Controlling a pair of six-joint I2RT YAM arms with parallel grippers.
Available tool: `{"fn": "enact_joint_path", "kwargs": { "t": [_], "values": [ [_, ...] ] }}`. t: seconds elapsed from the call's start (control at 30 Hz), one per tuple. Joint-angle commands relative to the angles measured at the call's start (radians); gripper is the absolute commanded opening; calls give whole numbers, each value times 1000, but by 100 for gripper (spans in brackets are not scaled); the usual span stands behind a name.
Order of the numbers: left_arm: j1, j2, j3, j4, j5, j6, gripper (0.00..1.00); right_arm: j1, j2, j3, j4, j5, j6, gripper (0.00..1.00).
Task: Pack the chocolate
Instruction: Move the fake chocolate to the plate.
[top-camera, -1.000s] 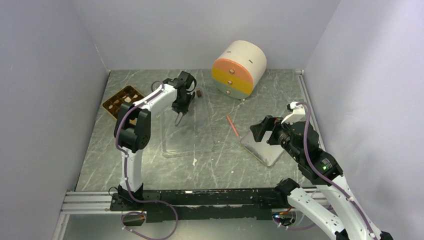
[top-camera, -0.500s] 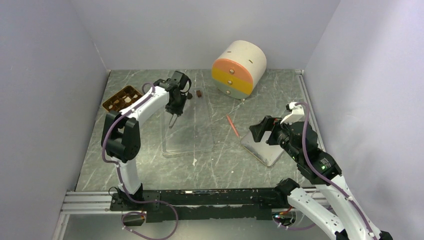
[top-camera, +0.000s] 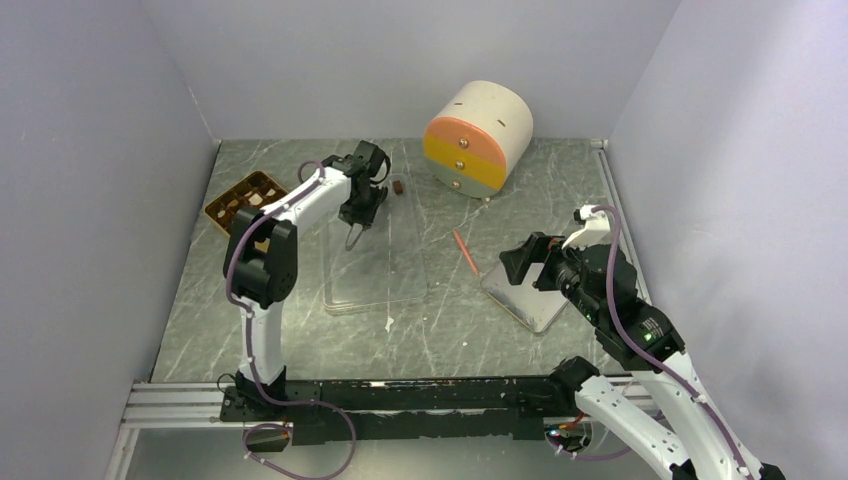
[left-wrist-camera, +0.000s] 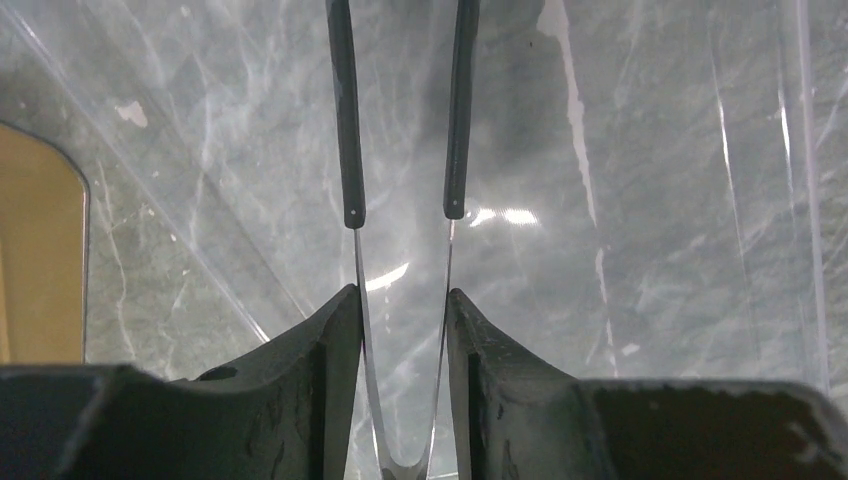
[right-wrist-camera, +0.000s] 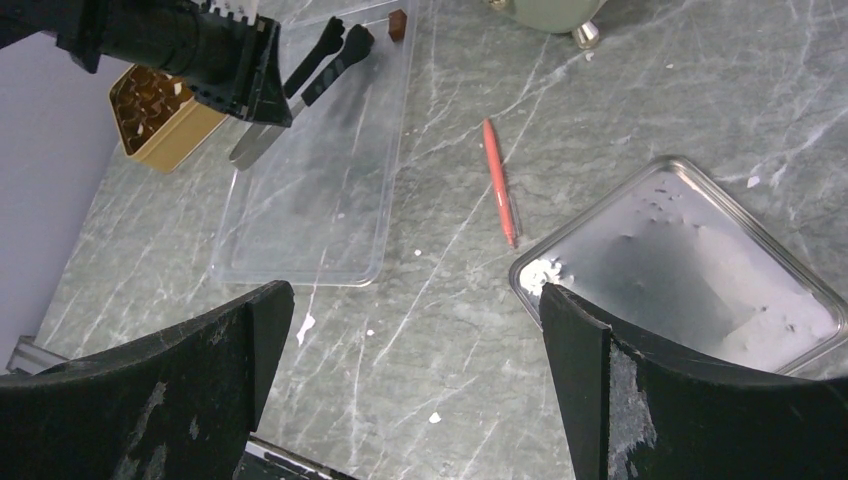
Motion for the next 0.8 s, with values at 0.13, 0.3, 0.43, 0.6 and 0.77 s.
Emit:
{"fn": "enact_joint_path", "kwargs": {
  "t": [0.13, 0.3, 0.43, 0.6, 0.77],
  "values": [
    [6, 50, 77, 28, -21, 8, 40, 5, -10, 18, 24, 12, 1, 99],
    [9, 62, 83, 26, -18, 7, 36, 6, -5, 14, 26, 10, -3, 100],
    [9, 56, 70, 40, -20, 12, 34, 6, -6, 12, 26, 14, -3, 100],
    [9, 62, 79, 28, -16, 14, 31, 6, -5, 9, 27, 10, -1, 100],
    [10, 38, 76, 11, -32, 13, 29, 6, -6, 12, 26, 12, -1, 100]
  ]
}}
